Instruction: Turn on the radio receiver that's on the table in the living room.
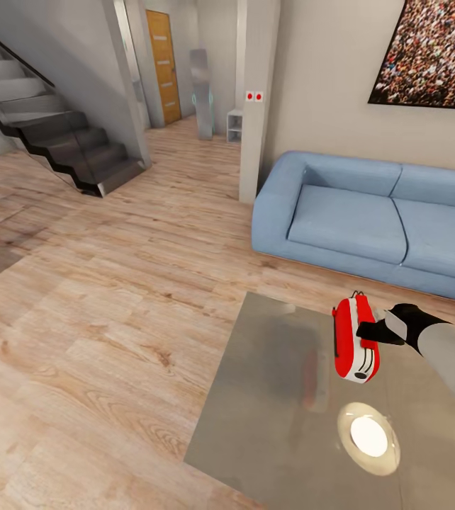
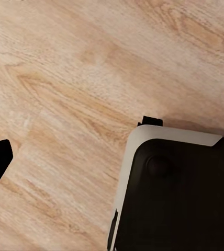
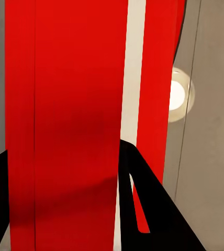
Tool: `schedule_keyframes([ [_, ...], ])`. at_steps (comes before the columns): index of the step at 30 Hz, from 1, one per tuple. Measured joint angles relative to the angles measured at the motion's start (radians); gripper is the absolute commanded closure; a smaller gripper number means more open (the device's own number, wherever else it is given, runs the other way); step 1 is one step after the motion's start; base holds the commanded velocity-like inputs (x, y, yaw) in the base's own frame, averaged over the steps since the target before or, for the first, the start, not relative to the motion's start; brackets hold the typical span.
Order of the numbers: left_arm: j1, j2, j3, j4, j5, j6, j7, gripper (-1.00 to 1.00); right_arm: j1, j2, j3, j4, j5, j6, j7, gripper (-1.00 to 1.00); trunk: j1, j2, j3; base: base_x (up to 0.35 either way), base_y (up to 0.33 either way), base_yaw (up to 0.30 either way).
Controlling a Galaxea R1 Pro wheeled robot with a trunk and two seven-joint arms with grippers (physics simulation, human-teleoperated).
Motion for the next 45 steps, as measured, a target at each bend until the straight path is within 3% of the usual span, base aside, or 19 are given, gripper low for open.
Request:
schedule_keyframes([
  [30,0.0,0.003,0.0,0.0,-0.001,0.0,0.0,-1.0,0.0,0.001,0.001,0.0,0.005,0.0,0.0,1.0,-0.115,0.21,0.094,0.0,0.0,0.0],
  [35,0.0,0.003,0.0,0.0,-0.001,0.0,-0.001,-1.0,0.0,0.001,0.001,-0.007,0.007,-0.002,0.006,1.0,-0.115,0.21,0.094,0.0,0.0,0.0],
  [43,0.0,0.003,0.0,0.0,-0.003,0.0,0.0,-1.0,0.0,0.003,0.001,-0.006,0.001,-0.211,0.012,1.0,-0.115,0.21,0.094,0.0,0.0,0.0],
  [45,0.0,0.004,0.0,0.0,-0.003,0.0,0.0,-1.0,0.0,0.019,-0.001,-0.005,0.004,-0.232,0.011,1.0,-0.115,0.21,0.094,0.0,0.0,0.0],
])
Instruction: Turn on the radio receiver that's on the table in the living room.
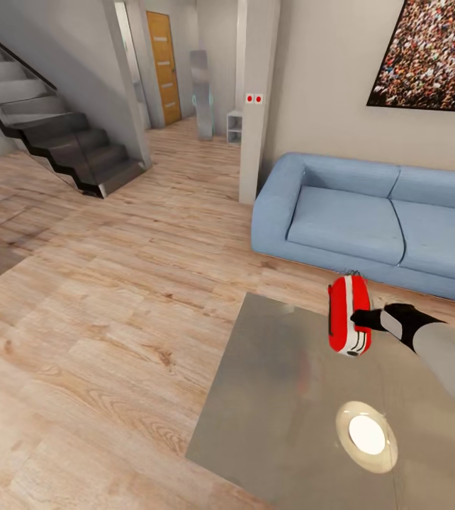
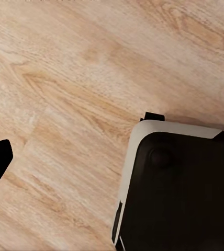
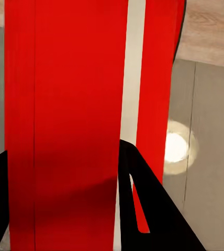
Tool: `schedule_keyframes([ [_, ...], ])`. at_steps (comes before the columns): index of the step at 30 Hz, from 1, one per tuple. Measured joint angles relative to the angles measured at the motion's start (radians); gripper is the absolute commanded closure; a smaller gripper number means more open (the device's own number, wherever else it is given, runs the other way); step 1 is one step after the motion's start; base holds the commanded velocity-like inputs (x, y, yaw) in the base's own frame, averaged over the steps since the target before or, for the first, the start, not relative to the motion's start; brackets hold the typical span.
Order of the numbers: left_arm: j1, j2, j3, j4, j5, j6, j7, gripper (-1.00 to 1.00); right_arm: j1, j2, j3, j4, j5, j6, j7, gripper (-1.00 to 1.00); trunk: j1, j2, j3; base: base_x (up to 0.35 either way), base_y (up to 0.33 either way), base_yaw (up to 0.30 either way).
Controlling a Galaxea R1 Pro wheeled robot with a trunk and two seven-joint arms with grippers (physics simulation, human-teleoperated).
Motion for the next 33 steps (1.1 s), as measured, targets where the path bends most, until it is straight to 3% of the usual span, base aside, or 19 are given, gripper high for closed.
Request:
schedule_keyframes([
  [3,0.0,0.0,0.0,0.0,0.0,0.0,0.0,-1.0,0.0,0.047,-0.007,0.0,0.039,-0.06,-0.007,1.0,0.0,0.0,0.0,0.0,0.0,0.0],
  [4,0.0,0.0,0.0,0.0,-0.001,0.0,0.0,-1.0,0.0,0.065,0.018,0.003,0.075,-0.104,-0.011,1.0,0.0,0.0,0.0,0.0,0.0,0.0],
  [6,0.0,-0.001,0.0,0.0,-0.002,0.0,0.0,-1.0,-0.001,0.089,0.008,0.001,0.146,-0.181,-0.022,1.0,0.0,0.0,0.0,0.0,0.0,0.0],
  [8,0.0,-0.001,0.0,0.0,-0.003,0.0,0.0,-1.0,0.0,0.115,0.02,0.003,0.246,-0.247,-0.069,1.0,0.0,0.0,0.0,0.0,0.0,0.0],
  [9,0.0,-0.001,0.0,0.0,-0.003,0.0,0.0,-1.0,0.0,0.12,0.02,0.003,0.264,-0.257,-0.089,1.0,0.0,0.0,0.0,0.0,0.0,0.0],
  [11,0.0,-0.001,0.0,0.0,-0.003,0.0,0.0,-1.0,0.0,0.136,0.024,0.003,0.316,-0.282,-0.183,1.0,0.0,0.0,0.0,0.0,0.0,0.0],
  [14,0.0,-0.001,0.0,0.0,-0.003,0.0,0.0,-1.0,0.0,0.159,0.022,0.001,0.351,-0.307,-0.311,1.0,0.0,0.0,0.0,0.0,0.0,0.0],
  [16,0.0,-0.001,0.0,0.0,-0.003,0.0,0.0,-1.0,0.0,0.169,0.02,0.001,0.366,-0.319,-0.355,1.0,0.0,0.0,0.0,0.0,0.0,0.0],
  [19,0.0,-0.001,0.0,0.0,-0.003,0.0,0.0,-1.0,0.0,0.183,0.028,-0.002,0.429,-0.329,-0.433,1.0,0.0,0.0,0.0,0.0,0.0,0.0],
  [22,0.0,-0.001,0.0,0.0,-0.003,0.0,0.0,-1.0,0.0,0.198,0.049,-0.004,0.56,-0.333,-0.563,1.0,0.0,0.0,0.0,0.0,0.0,0.0],
  [28,0.0,-0.001,0.0,0.0,-0.003,0.0,0.0,-1.0,0.0,0.225,0.058,-0.005,0.73,-0.334,-0.791,1.0,0.0,0.0,0.0,0.0,0.0,0.0],
  [30,0.0,-0.001,0.0,0.0,-0.003,0.0,0.0,-1.0,0.0,0.245,0.048,-0.002,0.784,-0.334,-0.907,1.0,0.0,0.0,0.0,0.0,0.0,0.0],
  [32,0.0,-0.001,0.0,0.0,-0.003,0.0,0.0,-1.0,0.005,0.265,0.048,0.004,0.897,-0.334,-1.074,1.0,0.0,0.0,0.0,0.0,0.0,0.0],
  [33,0.0,-0.002,0.0,0.0,-0.003,0.0,0.0,-1.0,0.013,0.27,0.074,0.004,0.94,-0.332,-1.105,1.0,0.0,0.0,0.0,0.0,0.0,0.0],
])
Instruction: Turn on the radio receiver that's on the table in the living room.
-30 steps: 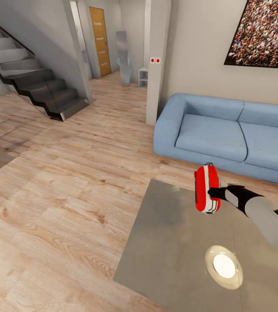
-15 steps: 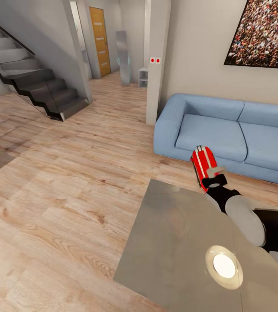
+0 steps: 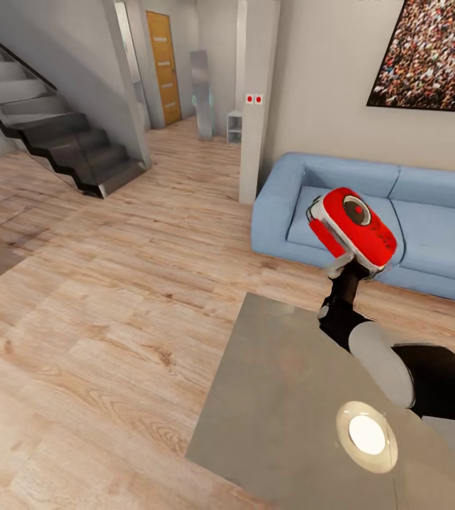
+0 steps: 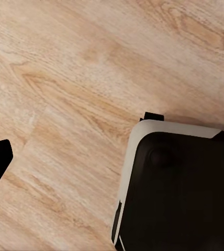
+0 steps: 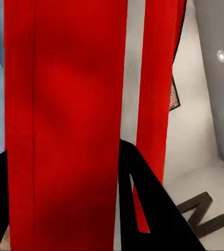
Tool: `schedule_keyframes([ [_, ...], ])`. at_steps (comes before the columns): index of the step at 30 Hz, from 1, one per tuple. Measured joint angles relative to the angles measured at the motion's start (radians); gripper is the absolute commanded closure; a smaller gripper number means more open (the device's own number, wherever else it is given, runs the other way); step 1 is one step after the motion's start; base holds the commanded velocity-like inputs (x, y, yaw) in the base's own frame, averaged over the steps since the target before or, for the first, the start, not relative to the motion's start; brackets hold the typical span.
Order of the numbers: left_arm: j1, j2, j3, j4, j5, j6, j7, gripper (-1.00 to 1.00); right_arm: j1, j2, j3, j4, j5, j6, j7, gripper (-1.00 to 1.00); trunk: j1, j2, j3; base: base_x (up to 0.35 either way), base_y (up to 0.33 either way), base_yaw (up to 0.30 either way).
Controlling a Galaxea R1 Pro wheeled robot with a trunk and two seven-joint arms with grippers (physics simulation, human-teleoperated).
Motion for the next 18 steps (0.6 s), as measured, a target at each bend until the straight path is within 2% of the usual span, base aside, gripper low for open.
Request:
schedule_keyframes([
  [1,0.0,0.0,0.0,0.0,0.0,0.0,0.0,-1.0,0.01,0.004,0.007,0.002,0.034,0.003,-0.022,1.0,0.0,0.0,0.0,0.0,0.0,0.0],
  [3,0.0,0.0,0.0,0.0,0.0,0.0,0.0,-1.0,0.027,0.008,-0.029,0.002,0.08,0.005,-0.059,1.0,0.0,0.0,0.0,0.0,0.0,0.0],
  [6,0.0,-0.001,0.0,0.0,0.0,0.0,0.0,-1.0,0.043,0.01,-0.013,0.002,0.131,0.005,-0.106,1.0,0.0,0.0,0.0,0.0,0.0,0.0],
  [11,0.0,-0.003,0.0,0.0,-0.002,0.0,0.0,-1.0,0.072,0.012,-0.024,0.002,0.155,0.009,-0.181,1.0,0.0,0.0,0.0,0.0,0.0,0.0],
  [18,0.0,-0.004,0.0,0.0,-0.003,0.0,0.0,-1.0,0.085,0.016,-0.019,0.002,0.198,0.011,-0.213,1.0,0.0,0.0,0.0,0.0,0.0,0.0],
])
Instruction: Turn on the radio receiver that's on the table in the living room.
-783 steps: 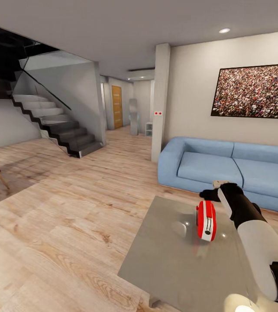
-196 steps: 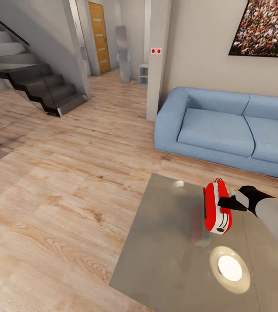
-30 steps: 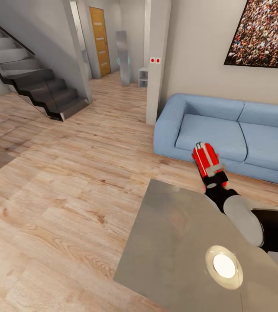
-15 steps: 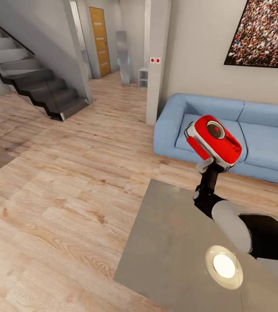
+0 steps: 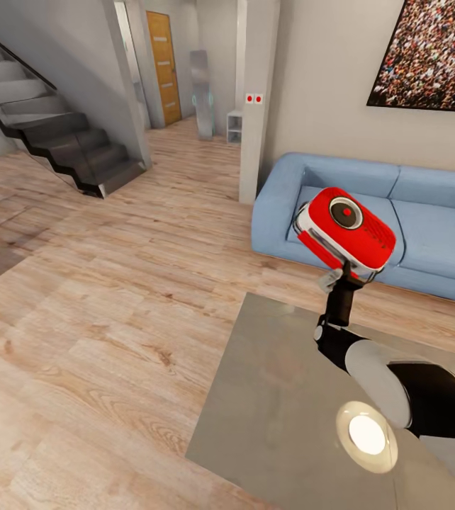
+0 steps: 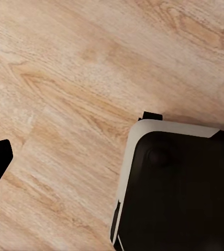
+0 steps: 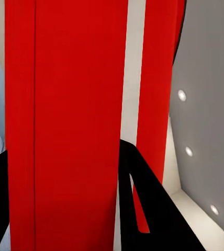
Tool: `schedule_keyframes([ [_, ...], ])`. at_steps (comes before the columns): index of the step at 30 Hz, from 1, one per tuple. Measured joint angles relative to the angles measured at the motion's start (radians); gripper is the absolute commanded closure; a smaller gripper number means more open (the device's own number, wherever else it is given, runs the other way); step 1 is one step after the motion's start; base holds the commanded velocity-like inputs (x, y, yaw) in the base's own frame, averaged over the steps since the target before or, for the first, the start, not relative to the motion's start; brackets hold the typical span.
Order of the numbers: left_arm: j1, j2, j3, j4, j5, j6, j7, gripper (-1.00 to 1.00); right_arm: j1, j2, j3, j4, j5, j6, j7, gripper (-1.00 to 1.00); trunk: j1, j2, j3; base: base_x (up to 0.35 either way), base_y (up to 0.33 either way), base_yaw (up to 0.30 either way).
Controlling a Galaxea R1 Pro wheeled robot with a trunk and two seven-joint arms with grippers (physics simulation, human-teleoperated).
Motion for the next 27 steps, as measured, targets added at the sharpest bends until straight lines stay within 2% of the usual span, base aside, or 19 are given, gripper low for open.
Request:
schedule_keyframes([
  [5,0.0,0.0,0.0,0.0,0.001,0.0,0.0,-1.0,0.003,0.007,0.0,0.0,0.014,0.002,-0.021,1.0,0.0,0.0,0.0,0.0,0.0,0.0],
  [7,0.0,0.0,0.0,0.0,0.002,0.0,0.0,-1.0,0.008,0.012,0.002,0.0,0.021,0.002,-0.051,1.0,0.0,0.0,0.0,0.0,0.0,0.0],
  [10,0.0,0.0,0.0,0.0,0.006,0.0,0.0,-1.0,0.015,0.017,0.003,0.0,0.06,0.008,-0.112,1.0,0.0,0.0,0.0,0.0,0.0,0.0],
  [12,0.0,-0.001,0.0,0.0,0.008,0.0,0.0,-1.0,0.023,0.023,0.0,-0.001,0.12,0.034,-0.155,1.0,0.0,0.0,0.0,0.0,0.0,0.0],
  [14,0.0,-0.001,0.0,0.0,0.009,0.0,0.0,-1.0,0.037,0.026,0.013,0.0,0.2,0.084,-0.196,1.0,0.0,0.0,0.0,0.0,0.0,0.0],
  [15,0.0,-0.001,0.0,0.0,0.009,0.0,0.0,-1.0,0.042,0.027,0.024,0.0,0.221,0.099,-0.207,1.0,0.0,0.0,0.0,0.0,0.0,0.0],
  [17,0.0,-0.001,0.0,0.0,0.01,0.0,0.0,-1.0,0.059,0.028,0.0,0.0,0.294,0.141,-0.254,1.0,0.0,0.0,0.0,0.0,0.0,0.0],
  [18,0.0,-0.002,0.0,0.0,0.01,0.0,0.0,-1.0,0.065,0.029,0.004,-0.001,0.324,0.154,-0.277,1.0,0.0,0.0,0.0,0.0,0.0,0.0],
  [19,0.0,-0.002,0.0,0.0,0.01,0.0,0.0,-1.0,0.067,0.03,0.021,0.0,0.337,0.159,-0.289,1.0,0.0,0.0,0.0,0.0,0.0,0.0],
  [23,0.0,-0.002,0.0,0.0,0.011,0.0,0.0,-1.0,0.085,0.033,0.003,0.0,0.408,0.205,-0.338,1.0,0.0,0.0,0.0,0.0,0.0,0.0],
  [25,0.0,-0.002,0.0,0.0,0.011,0.0,0.0,-1.0,0.09,0.033,0.008,0.0,0.457,0.261,-0.339,1.0,0.0,0.0,0.0,0.0,0.0,0.0],
  [26,0.0,-0.003,0.0,0.0,0.011,0.0,0.0,-1.0,0.098,0.033,0.008,0.0,0.498,0.295,-0.338,1.0,0.0,0.0,0.0,0.0,0.0,0.0],
  [27,0.0,-0.003,-0.001,0.0,0.011,0.0,0.0,-1.0,0.106,0.033,0.023,0.0,0.522,0.308,-0.338,1.0,0.0,0.0,0.0,0.0,0.0,0.0],
])
